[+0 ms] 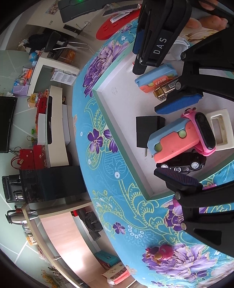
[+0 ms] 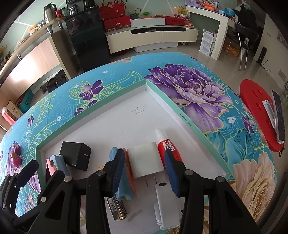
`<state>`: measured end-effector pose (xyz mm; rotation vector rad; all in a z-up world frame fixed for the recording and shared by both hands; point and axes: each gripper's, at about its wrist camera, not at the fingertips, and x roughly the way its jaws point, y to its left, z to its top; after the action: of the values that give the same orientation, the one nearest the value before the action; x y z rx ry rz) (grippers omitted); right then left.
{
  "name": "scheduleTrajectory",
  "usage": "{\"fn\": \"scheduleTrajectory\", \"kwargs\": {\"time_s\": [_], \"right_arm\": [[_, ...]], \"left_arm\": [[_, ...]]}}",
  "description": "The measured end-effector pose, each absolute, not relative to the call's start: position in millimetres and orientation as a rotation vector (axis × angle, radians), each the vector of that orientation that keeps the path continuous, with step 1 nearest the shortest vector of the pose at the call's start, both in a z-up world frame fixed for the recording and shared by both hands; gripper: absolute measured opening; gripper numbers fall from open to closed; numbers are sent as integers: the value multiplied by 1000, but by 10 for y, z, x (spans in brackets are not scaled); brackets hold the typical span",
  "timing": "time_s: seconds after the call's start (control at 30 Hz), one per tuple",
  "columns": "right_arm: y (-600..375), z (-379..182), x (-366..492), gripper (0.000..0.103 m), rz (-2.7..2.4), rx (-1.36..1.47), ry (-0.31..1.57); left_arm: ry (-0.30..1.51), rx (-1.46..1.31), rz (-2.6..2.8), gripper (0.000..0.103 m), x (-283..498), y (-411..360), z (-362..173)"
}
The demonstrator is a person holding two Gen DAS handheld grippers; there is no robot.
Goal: Organize rigid objects
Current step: 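Open both tools to release the card holder and charger in the tray, then withdraw both tools from the tray toward the pink lighter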
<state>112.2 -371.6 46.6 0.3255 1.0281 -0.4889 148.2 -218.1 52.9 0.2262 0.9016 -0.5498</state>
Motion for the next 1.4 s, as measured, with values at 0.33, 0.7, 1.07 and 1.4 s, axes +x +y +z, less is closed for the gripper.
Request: {"fn": "scheduleTrajectory", "kwargs": {"time_s": [0.33, 0.7, 1.07, 1.4], "right_arm": [[-3648, 598, 1125, 72, -490, 316, 988], [-3200, 610, 1318, 72, -378, 275, 985], [-2530, 696, 1495, 72, -195, 184, 954], [-1963, 640, 1594, 72, -14, 122, 961]], "left_arm": [[884, 155, -392, 98, 1664, -1752, 602], [955, 55, -88, 103, 1943, -927, 391], [964, -45, 209, 103, 1950, 2, 313], [918, -98, 316, 103, 1760, 501, 462]]}}
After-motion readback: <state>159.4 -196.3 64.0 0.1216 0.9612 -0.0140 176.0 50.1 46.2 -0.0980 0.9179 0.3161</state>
